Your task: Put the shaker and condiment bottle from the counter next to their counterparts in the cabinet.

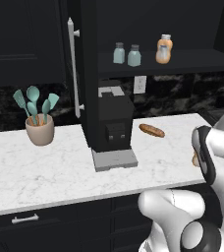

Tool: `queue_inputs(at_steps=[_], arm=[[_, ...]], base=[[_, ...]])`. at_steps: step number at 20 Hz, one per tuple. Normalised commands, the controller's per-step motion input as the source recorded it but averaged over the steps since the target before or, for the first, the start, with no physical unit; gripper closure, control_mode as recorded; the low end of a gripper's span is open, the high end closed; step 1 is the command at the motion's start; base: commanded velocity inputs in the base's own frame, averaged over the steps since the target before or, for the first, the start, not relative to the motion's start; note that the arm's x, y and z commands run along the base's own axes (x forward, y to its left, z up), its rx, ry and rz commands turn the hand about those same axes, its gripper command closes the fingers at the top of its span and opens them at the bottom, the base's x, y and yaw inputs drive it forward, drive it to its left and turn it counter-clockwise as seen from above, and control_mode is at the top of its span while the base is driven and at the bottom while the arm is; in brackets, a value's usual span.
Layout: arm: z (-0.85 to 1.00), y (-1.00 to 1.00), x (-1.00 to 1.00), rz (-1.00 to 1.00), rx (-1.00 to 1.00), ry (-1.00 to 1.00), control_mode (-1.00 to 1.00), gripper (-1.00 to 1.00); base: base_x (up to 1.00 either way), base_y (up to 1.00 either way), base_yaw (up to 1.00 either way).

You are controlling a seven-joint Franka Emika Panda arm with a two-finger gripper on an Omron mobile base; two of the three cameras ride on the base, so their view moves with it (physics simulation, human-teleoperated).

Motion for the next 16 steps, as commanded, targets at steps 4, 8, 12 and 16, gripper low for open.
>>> queue_inputs(at_steps=[4, 8, 12, 16], arm=[[-0.19, -0.04, 0.08, 0.00, 0.00, 0.00, -1.00, -1.00], [-0.15, -0.06, 0.10, 0.00, 0.00, 0.00, -1.00, -1.00], [-0.15, -0.11, 0.11, 0.00, 0.00, 0.01, -1.00, -1.00], [-0.14, -0.13, 0.11, 0.01, 0.00, 0.01, -1.00, -1.00]], base=[[0.00, 0.00, 0.00], [0.00, 0.00, 0.00], [0.00, 0.00, 0.00], [0.00, 0.00, 0.00]])
